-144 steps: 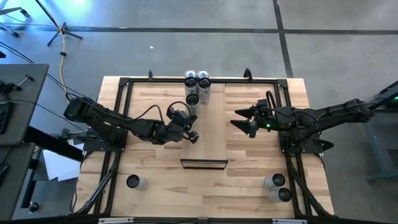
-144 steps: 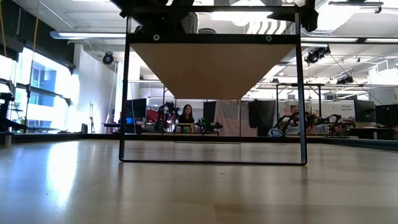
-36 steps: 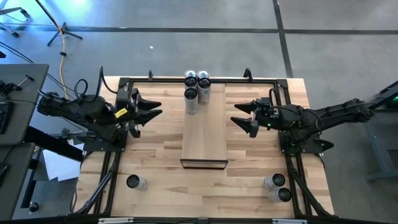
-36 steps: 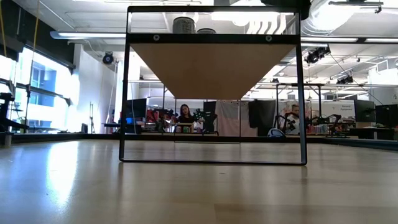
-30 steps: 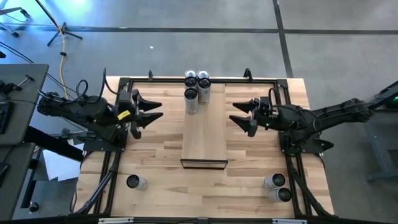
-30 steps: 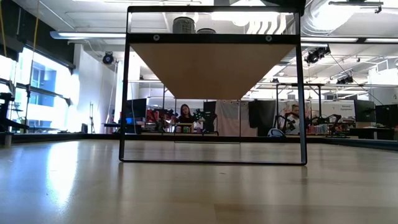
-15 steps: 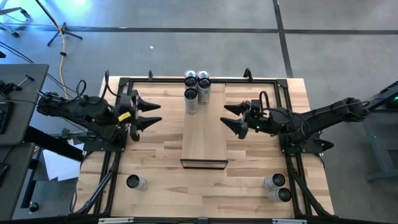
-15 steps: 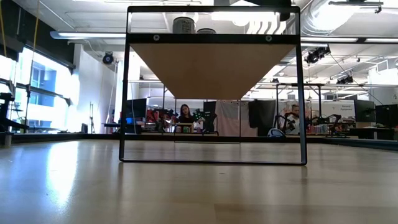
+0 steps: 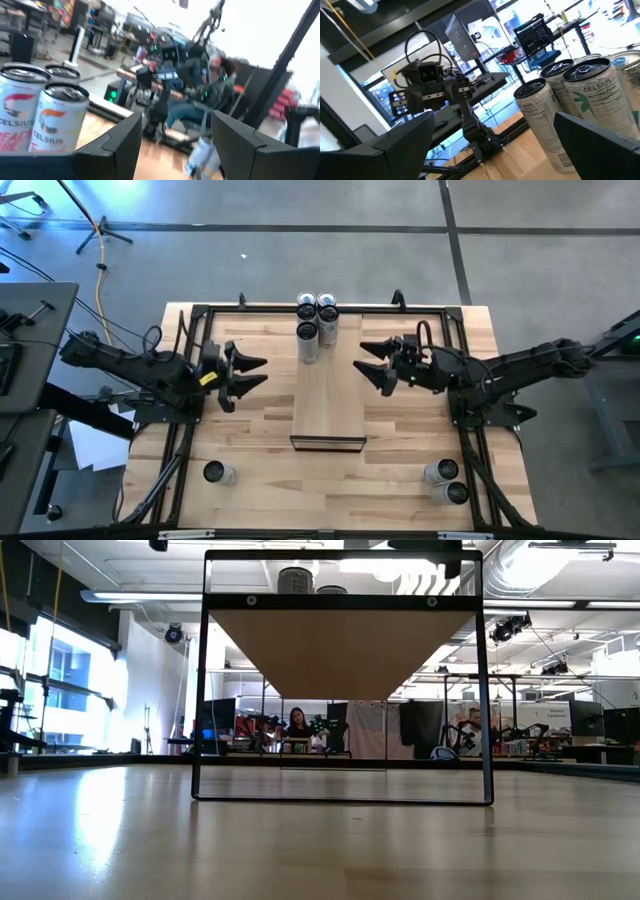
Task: Place canned beverage on shelf
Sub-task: Put the white yellow soda can on the shelf aligned with the other white yellow soda can
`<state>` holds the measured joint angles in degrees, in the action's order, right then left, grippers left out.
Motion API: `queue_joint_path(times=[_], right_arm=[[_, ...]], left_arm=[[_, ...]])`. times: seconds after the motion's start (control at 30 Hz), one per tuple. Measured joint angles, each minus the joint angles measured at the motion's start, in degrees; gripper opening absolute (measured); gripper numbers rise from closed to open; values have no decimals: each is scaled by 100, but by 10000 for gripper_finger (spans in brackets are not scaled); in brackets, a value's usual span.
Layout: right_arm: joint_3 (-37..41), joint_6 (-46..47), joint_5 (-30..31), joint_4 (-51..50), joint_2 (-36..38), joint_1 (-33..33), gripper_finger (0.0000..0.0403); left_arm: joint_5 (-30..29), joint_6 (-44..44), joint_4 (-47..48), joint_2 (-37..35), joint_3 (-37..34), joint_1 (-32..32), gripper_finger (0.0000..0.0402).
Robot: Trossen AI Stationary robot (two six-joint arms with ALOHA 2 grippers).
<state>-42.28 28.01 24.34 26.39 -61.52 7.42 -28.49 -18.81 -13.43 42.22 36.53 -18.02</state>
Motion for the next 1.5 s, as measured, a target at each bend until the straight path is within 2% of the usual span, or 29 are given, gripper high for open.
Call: queue_joint_path(times=[0.4,0.67,1.33,1.5], right_arm=[[0,40,-369,2,0,-107,397],[0,409,-509,5,0,-107,397],[0,707,-767,4,0,-107,397],[0,1397,-782,97,0,-107,397]], left_arm=[[-210,600,-153,-3,-43,0,207],[-213,256,-147,-2,-43,0,209],[-215,245,-135,-2,-50,0,209],[-215,245,-98,-2,-50,0,209]])
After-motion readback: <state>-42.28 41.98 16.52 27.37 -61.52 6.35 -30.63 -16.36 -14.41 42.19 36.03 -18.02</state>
